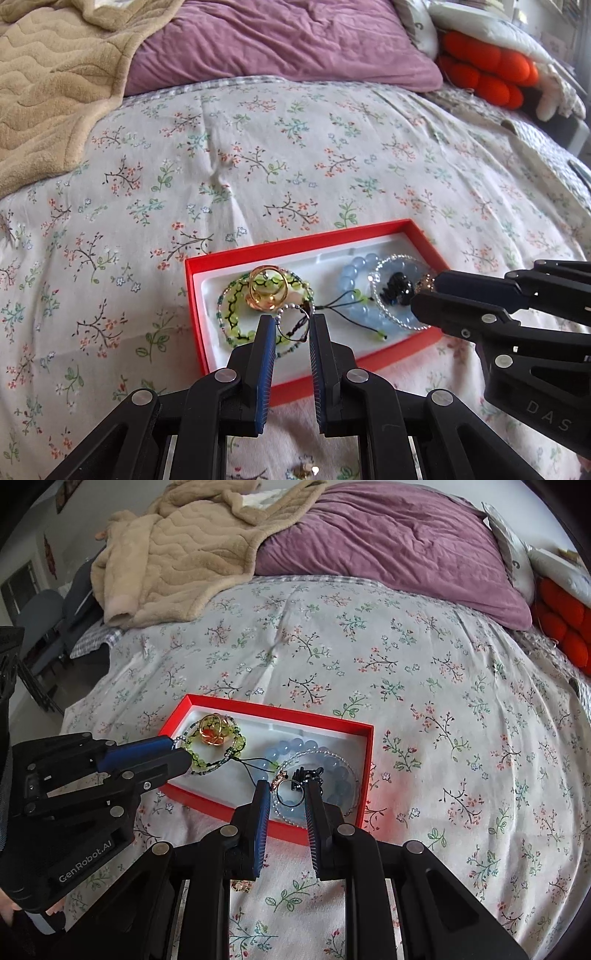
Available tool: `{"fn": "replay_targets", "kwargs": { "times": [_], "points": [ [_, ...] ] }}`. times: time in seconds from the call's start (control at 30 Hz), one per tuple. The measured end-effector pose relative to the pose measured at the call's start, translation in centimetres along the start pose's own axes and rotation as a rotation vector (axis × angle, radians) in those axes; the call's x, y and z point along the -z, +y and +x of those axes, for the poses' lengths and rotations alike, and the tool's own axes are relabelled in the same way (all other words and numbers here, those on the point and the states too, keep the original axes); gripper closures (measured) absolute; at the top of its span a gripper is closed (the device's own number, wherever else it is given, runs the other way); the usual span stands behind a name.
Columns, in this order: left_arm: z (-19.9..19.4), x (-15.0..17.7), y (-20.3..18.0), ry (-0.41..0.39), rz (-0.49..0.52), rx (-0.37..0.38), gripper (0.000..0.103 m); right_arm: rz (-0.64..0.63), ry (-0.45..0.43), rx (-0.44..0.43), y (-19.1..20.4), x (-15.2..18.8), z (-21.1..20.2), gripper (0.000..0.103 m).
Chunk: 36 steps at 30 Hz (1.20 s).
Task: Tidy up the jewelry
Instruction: 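Carry the silver hoop and gold charm ring over the red box with both tools, then open both tools to drop the hoop and ring into the red box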
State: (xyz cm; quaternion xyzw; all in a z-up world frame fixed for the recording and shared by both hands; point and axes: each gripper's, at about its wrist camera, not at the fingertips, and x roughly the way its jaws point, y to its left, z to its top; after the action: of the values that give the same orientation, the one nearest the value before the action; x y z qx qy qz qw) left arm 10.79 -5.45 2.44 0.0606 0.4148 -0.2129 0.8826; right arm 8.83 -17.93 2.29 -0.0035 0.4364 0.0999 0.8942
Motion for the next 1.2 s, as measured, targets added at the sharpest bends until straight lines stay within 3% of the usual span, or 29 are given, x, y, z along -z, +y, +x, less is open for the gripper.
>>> {"fn": "replay_targets", "kwargs": {
  "times": [0.43,0.5,0.67,0.87,0.97,1.1,1.2],
  "points": [
    [0.9,-0.4,0.0,-0.003,0.015,-0.018,0.085,0.012,0.004,0.0,-0.6,-0.2,0.7,0.082],
    [0.9,-0.3,-0.1,0.003,0.02,-0.016,0.073,0.011,0.008,-0.004,-0.6,-0.2,0.7,0.08],
    [0.3,-0.1,-0.7,-0.001,0.052,-0.02,0.066,0.008,-0.014,-0.018,-0.8,-0.1,-0.2,0.065],
    [-0.9,0.2,-1.1,-0.01,0.078,-0.027,0.056,0.013,-0.033,-0.013,-1.4,0.3,-1.8,0.063],
    [-1.4,0.6,-1.1,-0.007,0.078,-0.03,0.044,0.018,-0.027,-0.003,-1.8,0.9,-2.4,0.06],
    [-2.3,1.3,-1.2,-0.007,0.083,-0.035,0.024,0.025,-0.01,0.014,-2.4,2.1,-3.0,0.049],
    [-2.8,2.1,-1.2,0.008,0.097,-0.05,0.015,0.031,0.001,0.015,-2.9,2.9,-3.4,0.041]
  ]
}}
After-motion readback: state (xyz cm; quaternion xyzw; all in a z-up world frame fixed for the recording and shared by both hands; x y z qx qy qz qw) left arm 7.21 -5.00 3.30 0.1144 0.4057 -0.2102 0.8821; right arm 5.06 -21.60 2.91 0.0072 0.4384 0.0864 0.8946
